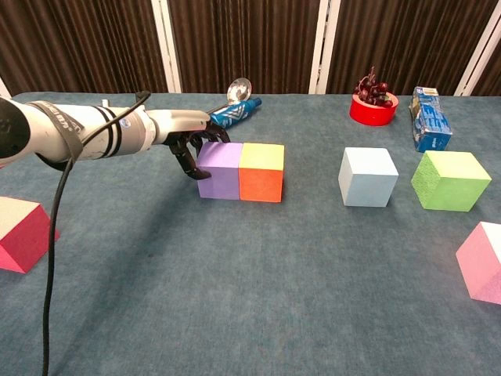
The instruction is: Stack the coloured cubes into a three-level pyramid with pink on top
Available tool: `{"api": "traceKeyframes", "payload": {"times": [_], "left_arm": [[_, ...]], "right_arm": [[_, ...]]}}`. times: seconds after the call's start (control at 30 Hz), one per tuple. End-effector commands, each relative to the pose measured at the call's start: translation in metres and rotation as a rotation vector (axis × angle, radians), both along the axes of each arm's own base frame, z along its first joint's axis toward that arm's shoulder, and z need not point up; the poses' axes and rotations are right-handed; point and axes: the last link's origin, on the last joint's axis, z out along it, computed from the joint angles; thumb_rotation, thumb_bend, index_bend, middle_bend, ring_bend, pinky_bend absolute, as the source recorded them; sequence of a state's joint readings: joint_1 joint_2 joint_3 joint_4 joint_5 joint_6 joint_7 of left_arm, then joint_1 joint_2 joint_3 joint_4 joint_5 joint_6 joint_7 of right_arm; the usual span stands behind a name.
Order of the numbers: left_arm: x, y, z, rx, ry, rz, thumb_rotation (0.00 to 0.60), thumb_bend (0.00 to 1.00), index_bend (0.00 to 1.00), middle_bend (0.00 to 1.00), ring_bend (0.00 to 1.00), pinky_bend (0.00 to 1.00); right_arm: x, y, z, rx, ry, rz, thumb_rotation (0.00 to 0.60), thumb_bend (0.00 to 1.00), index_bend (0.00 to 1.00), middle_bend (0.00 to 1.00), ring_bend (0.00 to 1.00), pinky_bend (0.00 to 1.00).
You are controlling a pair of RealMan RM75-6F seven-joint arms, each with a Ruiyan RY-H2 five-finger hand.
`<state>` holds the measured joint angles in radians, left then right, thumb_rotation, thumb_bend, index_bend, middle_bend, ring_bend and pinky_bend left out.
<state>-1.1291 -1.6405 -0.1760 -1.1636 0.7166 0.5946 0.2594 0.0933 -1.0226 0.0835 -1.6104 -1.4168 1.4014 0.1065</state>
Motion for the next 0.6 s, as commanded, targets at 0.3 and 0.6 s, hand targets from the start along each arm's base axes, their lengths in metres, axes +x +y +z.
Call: {"api": "traceKeyframes", "payload": {"times": [0.3, 0.6], "left_arm": [[0.0023, -0.0025, -0.0007, 0.015, -0.003, 0.005, 0.6, 0.39, 0.15, 0.24, 0.3, 0.17], [0.0071, -0.0048, -0.005, 0.014, 0.0, 0.001, 0.6, 0.39, 0.14, 0.23, 0.3, 0.17]], "right_arm": [[-0.0006, 0.0006, 0.0006, -0.001, -0.003, 0.002, 0.6, 0.24, 0.0, 0.0, 0.0, 0.0], [-0.003, 0.0034, 0.0043, -0.011, -0.007, -0.002, 0.6, 0.24, 0.0, 0.0, 0.0, 0.0]]}}
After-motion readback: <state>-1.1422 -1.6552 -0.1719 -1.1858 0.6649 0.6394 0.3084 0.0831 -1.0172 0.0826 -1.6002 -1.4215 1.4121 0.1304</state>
